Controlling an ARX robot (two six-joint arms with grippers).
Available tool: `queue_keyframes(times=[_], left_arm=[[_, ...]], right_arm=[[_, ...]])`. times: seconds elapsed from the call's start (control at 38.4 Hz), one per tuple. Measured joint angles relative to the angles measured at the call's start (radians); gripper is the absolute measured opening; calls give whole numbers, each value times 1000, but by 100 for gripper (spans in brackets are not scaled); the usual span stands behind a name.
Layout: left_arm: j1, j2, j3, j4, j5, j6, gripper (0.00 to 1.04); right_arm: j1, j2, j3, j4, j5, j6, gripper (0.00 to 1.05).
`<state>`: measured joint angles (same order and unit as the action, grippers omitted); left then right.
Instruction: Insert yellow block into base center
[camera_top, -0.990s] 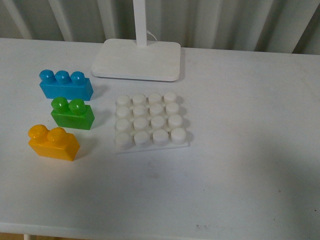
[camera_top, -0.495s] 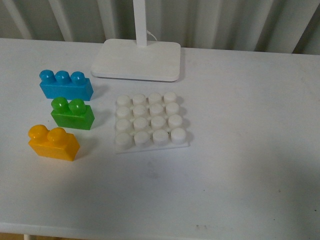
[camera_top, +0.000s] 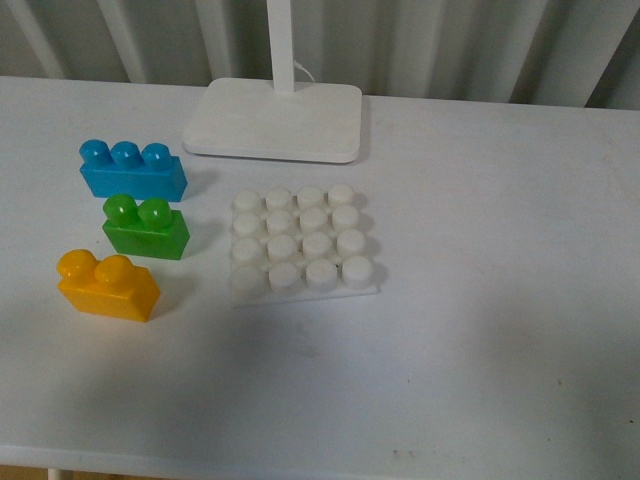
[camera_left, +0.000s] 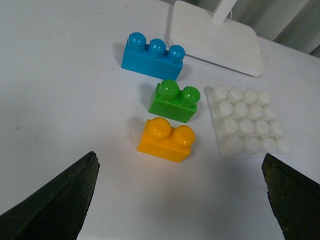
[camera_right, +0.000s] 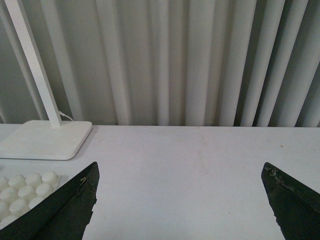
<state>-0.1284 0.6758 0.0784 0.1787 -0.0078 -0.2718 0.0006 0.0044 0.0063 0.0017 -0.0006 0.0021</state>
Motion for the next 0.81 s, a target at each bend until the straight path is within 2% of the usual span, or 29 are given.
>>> queue_keyframes(times=[0.21, 0.34, 0.6, 0.81], left_arm=[[-55, 410, -3, 365, -40, 6, 98], [-77, 577, 15, 484, -47, 9, 98], [-117, 764, 74, 603, -79, 12, 98], [-107, 917, 93, 716, -63, 113, 98]], right_arm=[[0, 0, 0, 0, 0, 0, 95], [0, 0, 0, 0, 0, 0, 95], [0, 0, 0, 0, 0, 0, 95], [0, 0, 0, 0, 0, 0, 95]])
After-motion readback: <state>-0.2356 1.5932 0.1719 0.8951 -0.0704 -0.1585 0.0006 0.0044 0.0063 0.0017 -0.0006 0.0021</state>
